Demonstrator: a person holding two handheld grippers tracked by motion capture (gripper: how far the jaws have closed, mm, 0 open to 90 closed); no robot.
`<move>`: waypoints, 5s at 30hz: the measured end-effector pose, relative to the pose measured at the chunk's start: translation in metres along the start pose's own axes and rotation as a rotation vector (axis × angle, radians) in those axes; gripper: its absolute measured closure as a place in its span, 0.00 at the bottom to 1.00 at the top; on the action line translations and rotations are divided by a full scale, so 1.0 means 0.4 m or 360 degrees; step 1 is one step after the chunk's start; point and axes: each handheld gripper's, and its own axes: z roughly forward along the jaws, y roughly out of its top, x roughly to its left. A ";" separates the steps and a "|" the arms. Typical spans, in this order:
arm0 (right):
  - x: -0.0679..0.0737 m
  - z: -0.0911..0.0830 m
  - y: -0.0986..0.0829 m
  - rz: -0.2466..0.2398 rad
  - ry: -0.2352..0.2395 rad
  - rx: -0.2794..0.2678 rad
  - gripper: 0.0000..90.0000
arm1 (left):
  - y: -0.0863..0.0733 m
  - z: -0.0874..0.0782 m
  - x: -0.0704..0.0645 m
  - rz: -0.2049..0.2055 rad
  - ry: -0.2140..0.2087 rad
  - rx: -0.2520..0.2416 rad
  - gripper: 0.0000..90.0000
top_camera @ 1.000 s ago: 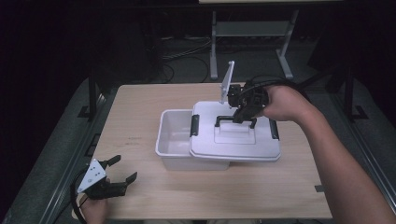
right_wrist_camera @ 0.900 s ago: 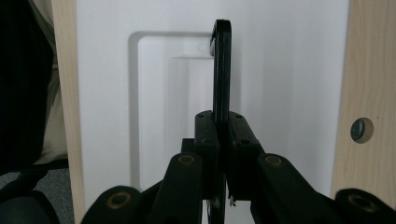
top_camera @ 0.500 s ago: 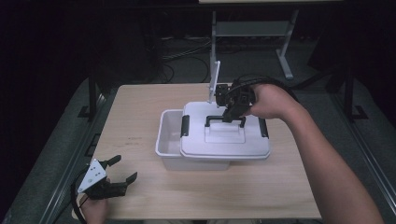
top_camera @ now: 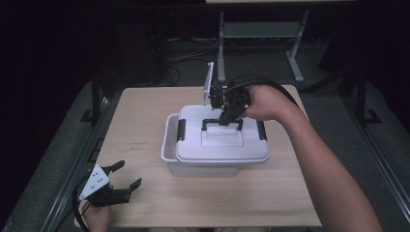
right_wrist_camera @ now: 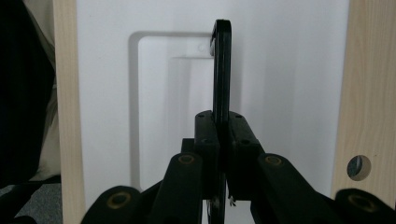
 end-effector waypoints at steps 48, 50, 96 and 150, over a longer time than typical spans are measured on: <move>-0.065 0.098 0.121 0.0043 0.0088 0.0036 0.94 | 0.001 -0.003 0.004 0.0017 0.0010 -0.0003 0.15; -0.069 0.105 0.122 0.0040 0.0094 0.0040 0.94 | 0.001 -0.002 0.005 0.0014 0.0006 -0.0002 0.15; -0.089 0.154 0.114 0.0087 0.0160 0.0053 0.87 | -0.001 -0.003 0.008 0.0007 0.0017 -0.0004 0.15; -0.037 0.092 0.036 0.0154 0.0115 0.0022 0.55 | 0.002 -0.001 -0.003 0.0040 0.0012 0.0014 0.15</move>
